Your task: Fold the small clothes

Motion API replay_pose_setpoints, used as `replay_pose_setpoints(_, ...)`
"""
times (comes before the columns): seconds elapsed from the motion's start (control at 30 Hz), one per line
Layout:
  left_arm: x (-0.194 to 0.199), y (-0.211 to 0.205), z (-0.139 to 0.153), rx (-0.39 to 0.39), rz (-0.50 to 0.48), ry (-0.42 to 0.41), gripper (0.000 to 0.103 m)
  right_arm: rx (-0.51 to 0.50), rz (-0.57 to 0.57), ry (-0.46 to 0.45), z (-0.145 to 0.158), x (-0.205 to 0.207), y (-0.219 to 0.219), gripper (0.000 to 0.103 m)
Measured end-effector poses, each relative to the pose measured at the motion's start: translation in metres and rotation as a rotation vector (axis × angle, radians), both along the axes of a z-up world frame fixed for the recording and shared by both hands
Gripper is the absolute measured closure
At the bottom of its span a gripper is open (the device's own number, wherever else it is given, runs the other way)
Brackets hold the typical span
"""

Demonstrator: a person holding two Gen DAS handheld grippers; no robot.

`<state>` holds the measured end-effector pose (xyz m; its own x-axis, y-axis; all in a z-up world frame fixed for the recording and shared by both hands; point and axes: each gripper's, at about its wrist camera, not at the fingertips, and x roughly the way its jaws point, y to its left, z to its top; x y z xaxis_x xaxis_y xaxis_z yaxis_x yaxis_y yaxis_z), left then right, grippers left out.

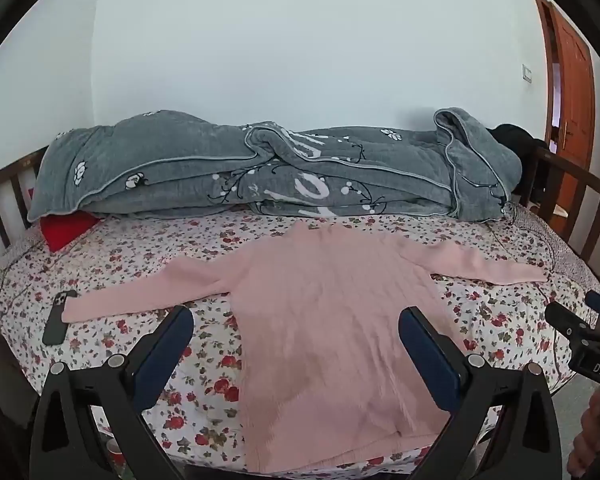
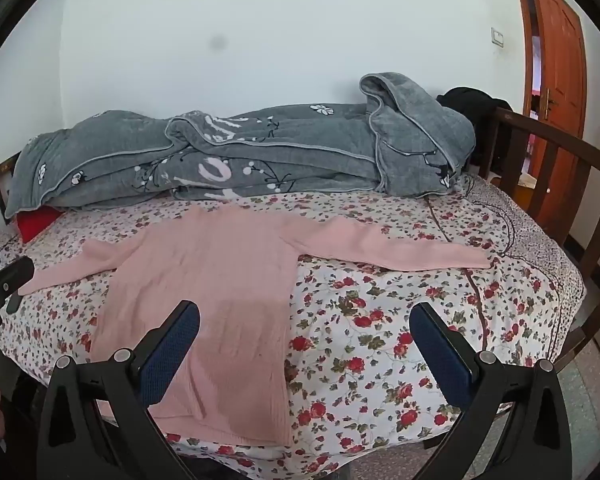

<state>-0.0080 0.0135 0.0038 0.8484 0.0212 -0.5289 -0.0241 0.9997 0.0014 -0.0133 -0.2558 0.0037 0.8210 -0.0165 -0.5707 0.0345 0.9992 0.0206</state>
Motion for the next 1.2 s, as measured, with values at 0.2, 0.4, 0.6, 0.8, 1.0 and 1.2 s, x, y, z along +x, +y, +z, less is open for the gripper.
replay_pose_setpoints(0.2,-0.004,0.002,-0.003,-0.005,0.012,-0.009,0.000,0.030,0.002,-0.005,0.004,-0.001,-0.011,0.000)
replay_pose_setpoints(0.4,-0.004,0.004,-0.001,-0.002,0.010,-0.008,0.000,0.028,0.000,-0.001,0.007,-0.001,-0.012,0.000)
replay_pose_setpoints(0.6,-0.007,0.001,0.000,0.009,0.015,-0.017,0.000,0.024,-0.001,-0.004,0.008,-0.003,-0.015,0.000)
replay_pose_setpoints(0.8,-0.006,0.002,0.000,0.007,0.013,-0.019,0.000,0.029,0.005,0.000,0.006,-0.003,-0.013,0.000)
replay_pose_setpoints(1.0,-0.006,0.004,0.001,0.005,0.016,-0.020,0.000,0.028,0.020,0.001,0.003,-0.004,-0.007,0.000)
replay_pose_setpoints(1.2,-0.007,0.007,0.000,-0.008,0.019,-0.018,0.000,0.031,0.027,0.003,0.001,-0.006,-0.004,0.000)
